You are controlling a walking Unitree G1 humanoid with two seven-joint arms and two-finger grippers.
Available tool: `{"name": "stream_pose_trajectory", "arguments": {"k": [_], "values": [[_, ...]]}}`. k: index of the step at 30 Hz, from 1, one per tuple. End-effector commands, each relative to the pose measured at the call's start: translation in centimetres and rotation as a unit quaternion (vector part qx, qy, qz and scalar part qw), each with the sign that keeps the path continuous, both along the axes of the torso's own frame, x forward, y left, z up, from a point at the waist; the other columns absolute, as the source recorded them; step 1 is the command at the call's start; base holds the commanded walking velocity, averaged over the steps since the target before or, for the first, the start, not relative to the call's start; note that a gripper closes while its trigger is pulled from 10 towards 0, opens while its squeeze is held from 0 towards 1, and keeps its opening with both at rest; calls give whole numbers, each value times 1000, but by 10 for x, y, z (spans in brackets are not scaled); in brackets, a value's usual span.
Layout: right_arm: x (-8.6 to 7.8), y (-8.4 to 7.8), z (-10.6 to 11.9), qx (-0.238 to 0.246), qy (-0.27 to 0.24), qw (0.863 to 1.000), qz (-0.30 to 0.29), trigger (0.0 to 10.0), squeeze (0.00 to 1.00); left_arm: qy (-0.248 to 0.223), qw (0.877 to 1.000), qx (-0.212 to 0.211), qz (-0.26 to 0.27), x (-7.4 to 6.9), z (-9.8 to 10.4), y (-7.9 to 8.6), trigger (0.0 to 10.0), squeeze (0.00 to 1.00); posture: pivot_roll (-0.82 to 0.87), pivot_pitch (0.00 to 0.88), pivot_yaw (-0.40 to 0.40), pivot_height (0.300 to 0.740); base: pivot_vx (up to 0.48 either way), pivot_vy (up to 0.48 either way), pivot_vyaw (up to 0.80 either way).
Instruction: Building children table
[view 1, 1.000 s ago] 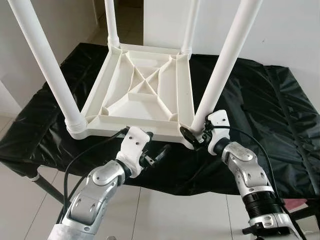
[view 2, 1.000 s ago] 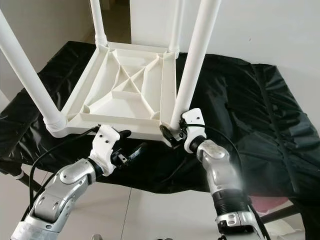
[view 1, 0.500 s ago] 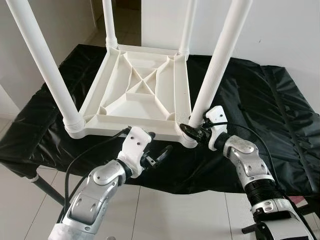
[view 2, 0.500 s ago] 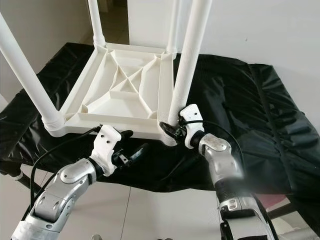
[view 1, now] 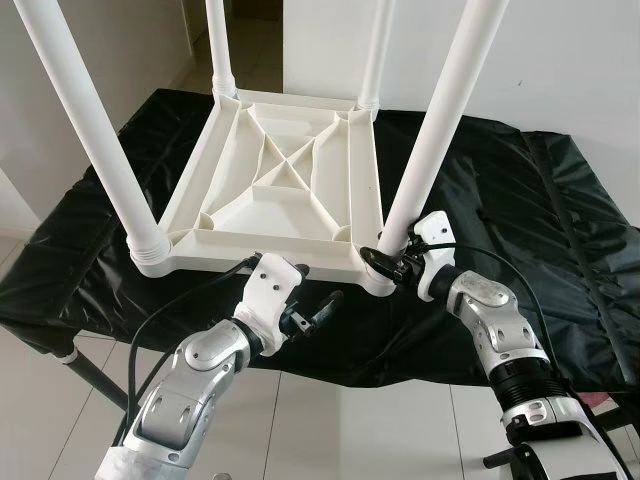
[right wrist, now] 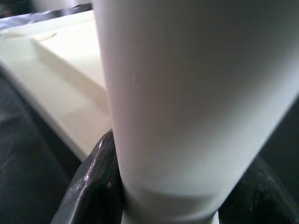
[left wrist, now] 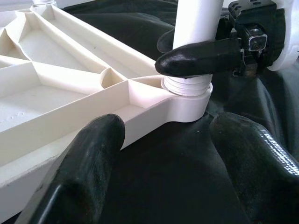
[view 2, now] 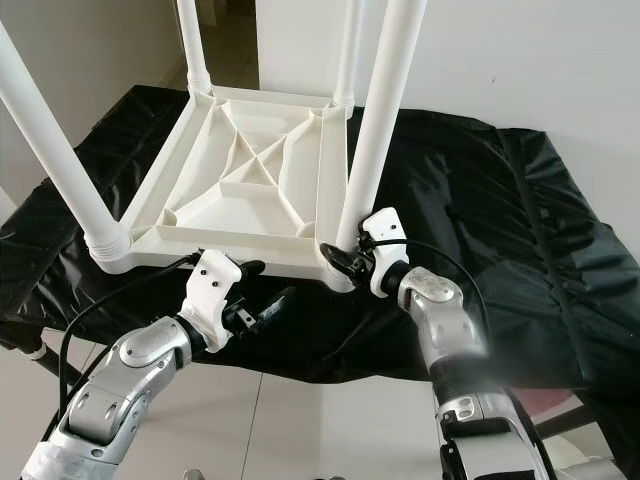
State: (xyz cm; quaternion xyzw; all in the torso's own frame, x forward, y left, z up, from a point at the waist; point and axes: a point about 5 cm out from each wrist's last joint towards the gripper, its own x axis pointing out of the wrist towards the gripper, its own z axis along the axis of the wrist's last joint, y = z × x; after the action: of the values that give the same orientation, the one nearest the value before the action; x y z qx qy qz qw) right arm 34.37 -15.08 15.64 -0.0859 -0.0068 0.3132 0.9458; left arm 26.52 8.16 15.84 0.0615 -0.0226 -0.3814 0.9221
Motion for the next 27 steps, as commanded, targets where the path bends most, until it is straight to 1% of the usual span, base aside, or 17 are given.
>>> {"name": "stream_pose_trajectory", "arguments": {"k": [1, 2, 3, 4, 5, 7, 8, 10, 12, 14, 16, 17, 19, 20, 21, 22, 27], "values": [[-3, 4, -8, 3, 19, 999, -37, 10000, 0, 6, 1000, 3, -10, -1, -3, -2, 10000, 0, 38, 72, -29, 740, 0, 0, 0], [-4, 5, -8, 11, 19, 998, -65, 10000, 0, 7, 1000, 2, -11, -1, -3, -3, 10000, 0, 33, 72, -26, 740, 0, 0, 0], [-4, 5, -8, 11, 19, 998, -65, 10000, 0, 7, 1000, 2, -11, -1, -3, -3, 10000, 0, 33, 72, -26, 740, 0, 0, 0], [-6, 8, -6, 18, 16, 996, -87, 10000, 0, 7, 1000, 2, -12, -1, -3, -3, 10000, 0, 31, 74, -27, 740, 0, 0, 0], [-6, 8, -6, 18, 16, 996, -87, 10000, 0, 7, 1000, 2, -12, -1, -3, -3, 10000, 0, 31, 74, -27, 740, 0, 0, 0], [-8, 10, -5, 24, 15, 994, -107, 10000, 0, 8, 1000, 2, -13, -1, -3, -3, 10000, 0, 30, 74, -26, 740, 0, 0, 0], [-11, 14, -6, 33, 16, 989, -143, 10000, 0, 8, 1000, 2, -14, -1, -3, -3, 10000, 0, 28, 78, -26, 740, 0, 0, 0], [-11, 14, -6, 33, 16, 989, -143, 10000, 0, 8, 1000, 2, -14, -1, -3, -3, 10000, 0, 28, 78, -26, 740, 0, 0, 0], [-21, 19, -12, 56, 24, 971, -231, 10000, 0, 9, 1000, 2, -15, -2, -4, -4, 10000, 0, 27, 76, -27, 740, 0, 0, 0], [-21, 19, -12, 56, 24, 971, -231, 10000, 0, 9, 1000, 2, -15, -2, -4, -4, 10000, 0, 27, 76, -27, 740, 0, 0, 0], [-33, 22, -16, 67, 22, 947, -314, 10000, 0, 10, 1000, 0, -16, -2, -4, -4, 10000, 0, 26, 85, -28, 740, 0, 0, 0], [-33, 22, -16, 67, 22, 947, -314, 10000, 0, 10, 1000, 0, -16, -2, -4, -4, 10000, 0, 26, 85, -28, 740, 0, 0, 0], [-40, 30, -20, 88, 36, 936, -339, 10000, 0, 12, 1000, 0, -16, -3, -5, -5, 10000, 0, 21, 81, -27, 740, 0, 0, 0], [-40, 30, -20, 88, 36, 936, -339, 10000, 0, 12, 1000, 0, -16, -3, -5, -5, 10000, 0, 21, 81, -27, 740, 0, 0, 0], [-41, 35, -21, 95, 42, 938, -330, 10000, 0, 12, 1000, 2, -17, -3, -5, -5, 10000, 0, 21, 81, -27, 740, 0, 0, 0], [-41, 36, -20, 97, 44, 940, -324, 10000, 0, 12, 1000, 1, -19, -3, -5, -6, 10000, 0, 16, 89, -27, 740, 0, 0, 0], [-41, 33, -16, 97, 41, 939, -327, 10000, 0, 12, 1000, 0, -20, -3, -5, -7, 10000, 0, 16, 90, -28, 740, 0, 0, 0]]}}
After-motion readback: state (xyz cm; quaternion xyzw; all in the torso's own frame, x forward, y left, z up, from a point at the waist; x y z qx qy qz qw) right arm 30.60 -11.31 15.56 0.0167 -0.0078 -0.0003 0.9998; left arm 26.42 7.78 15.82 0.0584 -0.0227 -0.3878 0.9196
